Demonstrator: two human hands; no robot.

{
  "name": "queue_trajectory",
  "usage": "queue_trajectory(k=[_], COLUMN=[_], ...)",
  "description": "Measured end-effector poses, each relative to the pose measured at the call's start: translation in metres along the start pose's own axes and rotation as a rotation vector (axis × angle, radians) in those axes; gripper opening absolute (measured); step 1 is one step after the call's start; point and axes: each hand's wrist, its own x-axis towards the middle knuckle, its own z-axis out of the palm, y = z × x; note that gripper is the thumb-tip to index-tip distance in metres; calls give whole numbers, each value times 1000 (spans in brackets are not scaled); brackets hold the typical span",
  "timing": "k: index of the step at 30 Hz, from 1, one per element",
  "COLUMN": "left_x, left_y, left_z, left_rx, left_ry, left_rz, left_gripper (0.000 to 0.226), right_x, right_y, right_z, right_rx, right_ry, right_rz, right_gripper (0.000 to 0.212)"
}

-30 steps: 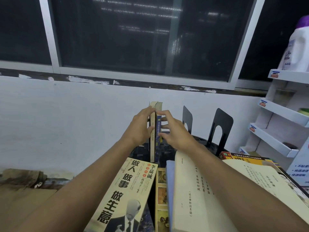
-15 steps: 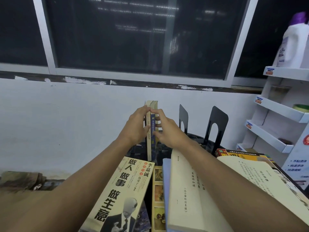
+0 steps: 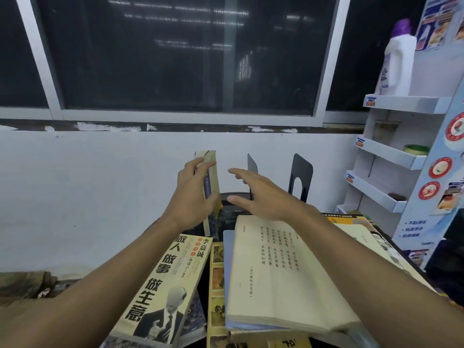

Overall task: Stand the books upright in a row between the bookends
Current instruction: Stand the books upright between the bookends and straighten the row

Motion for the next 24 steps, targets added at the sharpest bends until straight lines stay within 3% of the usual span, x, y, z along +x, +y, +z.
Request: queue_trajectory(k=[8, 17, 24], left_x=[-36, -55, -60], left_y=[31, 52, 58], left_z=[25, 45, 50], left_rx=[-18, 21, 159], left_ry=[-160, -463, -455], left_rz=[53, 33, -47], left_gripper=[54, 65, 63], right_x=[-80, -166, -191], right_y=[20, 48, 60], right_z=[-35, -57, -64], right_rx=[-111, -130, -119], right_ry=[1, 23, -20], right_rz=[88, 177, 234], right_gripper=[71, 63, 60])
